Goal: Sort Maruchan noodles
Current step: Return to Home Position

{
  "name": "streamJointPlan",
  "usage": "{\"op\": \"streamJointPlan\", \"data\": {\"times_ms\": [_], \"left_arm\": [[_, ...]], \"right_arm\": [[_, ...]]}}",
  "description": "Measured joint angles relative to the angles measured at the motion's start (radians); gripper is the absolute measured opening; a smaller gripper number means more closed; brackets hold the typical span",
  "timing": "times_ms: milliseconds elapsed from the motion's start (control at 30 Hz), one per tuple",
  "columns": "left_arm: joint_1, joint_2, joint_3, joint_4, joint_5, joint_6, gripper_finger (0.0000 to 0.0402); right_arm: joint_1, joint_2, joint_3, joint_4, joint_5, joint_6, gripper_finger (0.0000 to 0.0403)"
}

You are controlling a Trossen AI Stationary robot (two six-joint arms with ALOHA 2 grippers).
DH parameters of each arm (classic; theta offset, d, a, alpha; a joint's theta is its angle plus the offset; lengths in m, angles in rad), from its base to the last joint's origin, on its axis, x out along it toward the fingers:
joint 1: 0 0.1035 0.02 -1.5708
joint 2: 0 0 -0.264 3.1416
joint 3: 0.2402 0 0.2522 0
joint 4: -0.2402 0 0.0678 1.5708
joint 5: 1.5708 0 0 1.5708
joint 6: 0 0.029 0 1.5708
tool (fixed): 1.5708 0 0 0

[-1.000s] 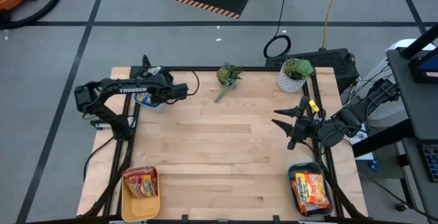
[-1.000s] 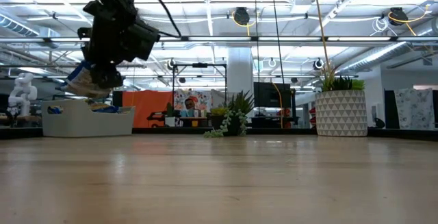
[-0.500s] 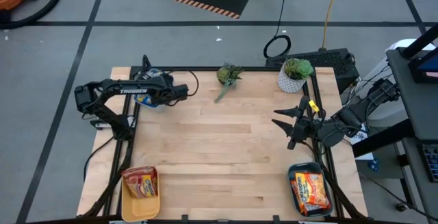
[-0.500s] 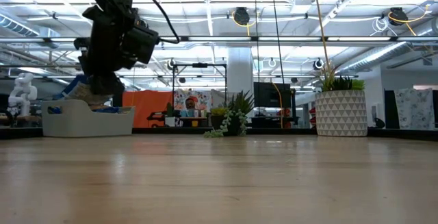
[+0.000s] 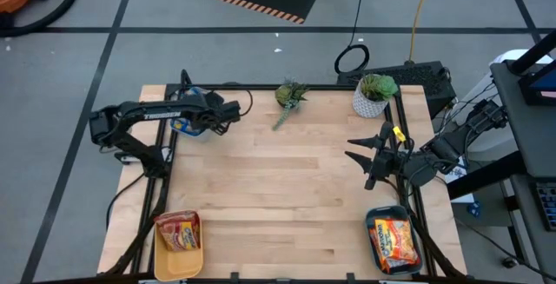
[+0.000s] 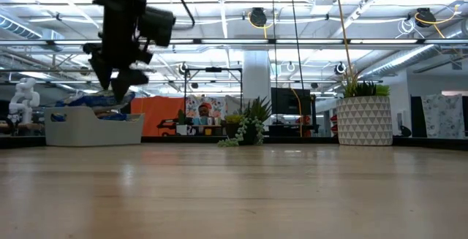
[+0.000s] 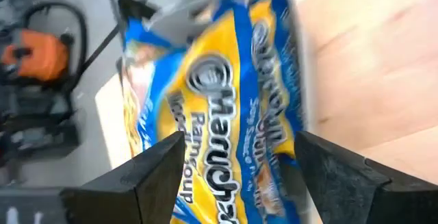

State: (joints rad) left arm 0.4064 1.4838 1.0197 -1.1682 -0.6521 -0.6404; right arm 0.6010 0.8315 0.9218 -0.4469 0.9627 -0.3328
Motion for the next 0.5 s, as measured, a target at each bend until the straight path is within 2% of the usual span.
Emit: {"op": "streamJointPlan", "data": {"times_ms": [167,267,367,500], "left_arm": [[-0.054,-0.100,0.043,0.036,-0.007,-0.008,0.0280],[-0.112,-0.195,0.050,0.135,-0.053,0.043,0.0280],[-0.187,-0.293,0.030,0.314,-0.062,0.159,0.0275],[-0.275,-0.389,-0.040,0.567,0.068,0.370,0.0249]], "right_arm": [[0.000,0.000,0.000,-0.005,-0.001,0.041,0.0146],[0.000,-0.006,0.000,-0.008,-0.047,0.067,0.0146],[0.000,-0.026,0.000,0.000,-0.130,0.098,0.0145],[0.000,-0.057,-0.020,0.029,-0.157,0.124,0.0132]]}}
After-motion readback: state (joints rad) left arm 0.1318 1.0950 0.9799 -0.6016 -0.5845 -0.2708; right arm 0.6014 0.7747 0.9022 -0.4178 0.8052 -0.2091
